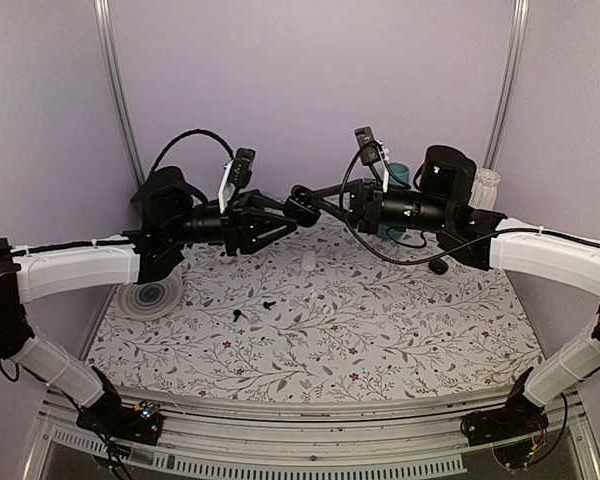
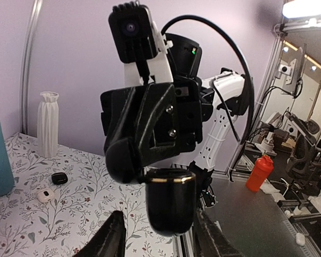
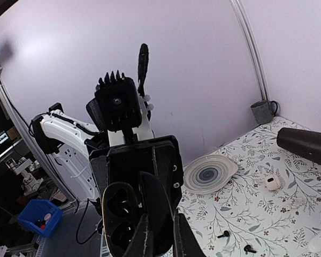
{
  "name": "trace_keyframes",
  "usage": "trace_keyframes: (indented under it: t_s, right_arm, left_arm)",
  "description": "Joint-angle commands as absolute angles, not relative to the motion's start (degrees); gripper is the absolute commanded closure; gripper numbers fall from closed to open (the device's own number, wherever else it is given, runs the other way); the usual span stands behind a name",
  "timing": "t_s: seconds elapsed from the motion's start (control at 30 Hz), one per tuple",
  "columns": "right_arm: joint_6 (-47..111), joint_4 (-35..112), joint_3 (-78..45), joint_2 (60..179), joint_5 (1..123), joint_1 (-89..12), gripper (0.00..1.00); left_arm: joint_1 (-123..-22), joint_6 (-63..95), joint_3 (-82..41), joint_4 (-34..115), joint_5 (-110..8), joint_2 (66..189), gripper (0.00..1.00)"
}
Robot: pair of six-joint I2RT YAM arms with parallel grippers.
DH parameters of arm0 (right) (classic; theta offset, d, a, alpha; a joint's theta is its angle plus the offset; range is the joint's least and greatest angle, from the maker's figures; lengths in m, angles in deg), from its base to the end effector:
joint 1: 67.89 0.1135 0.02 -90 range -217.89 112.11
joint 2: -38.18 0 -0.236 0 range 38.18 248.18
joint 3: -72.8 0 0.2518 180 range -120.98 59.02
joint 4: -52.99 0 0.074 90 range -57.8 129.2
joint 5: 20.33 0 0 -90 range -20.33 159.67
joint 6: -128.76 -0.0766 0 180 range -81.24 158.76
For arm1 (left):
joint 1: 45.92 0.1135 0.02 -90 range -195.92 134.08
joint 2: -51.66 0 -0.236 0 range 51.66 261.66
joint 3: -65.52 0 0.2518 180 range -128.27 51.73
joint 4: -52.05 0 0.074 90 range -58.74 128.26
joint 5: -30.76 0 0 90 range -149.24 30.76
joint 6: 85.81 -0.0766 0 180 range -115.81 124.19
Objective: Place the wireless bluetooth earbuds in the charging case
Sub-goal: Pass from the left arm to the right, then pass from the right arm to the left
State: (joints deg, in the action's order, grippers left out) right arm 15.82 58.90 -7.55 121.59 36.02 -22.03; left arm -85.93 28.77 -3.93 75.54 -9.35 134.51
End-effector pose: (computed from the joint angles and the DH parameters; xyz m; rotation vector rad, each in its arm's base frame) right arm 0.2355 0.3037 0.3413 -0.8288 1.4895 1.3699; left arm 0.2358 -0.2744 0.3109 0.9886 1.3237 -1.4891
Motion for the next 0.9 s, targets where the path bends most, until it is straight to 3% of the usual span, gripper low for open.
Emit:
trace_keyframes:
  t_s: [0.0,0.33,0.87]
  right_arm:
    - [21.15,53.61,-11.91,119.66,39.63,-21.1,0.97]
    - [27.98,43.69,-17.24,120.57,41.83,-20.55,0.97]
    - [34.33,38.63,-20.84,122.66,46.6,-17.25,0.97]
  left_arm:
    - [-85.47,26.51,-4.39,71.88,-10.12,132.91,0.55]
    - [-85.36,20.36,-6.83,62.9,-11.03,130.73,0.55]
    - [-85.32,20.42,-7.78,62.08,-10.76,130.59,0.57]
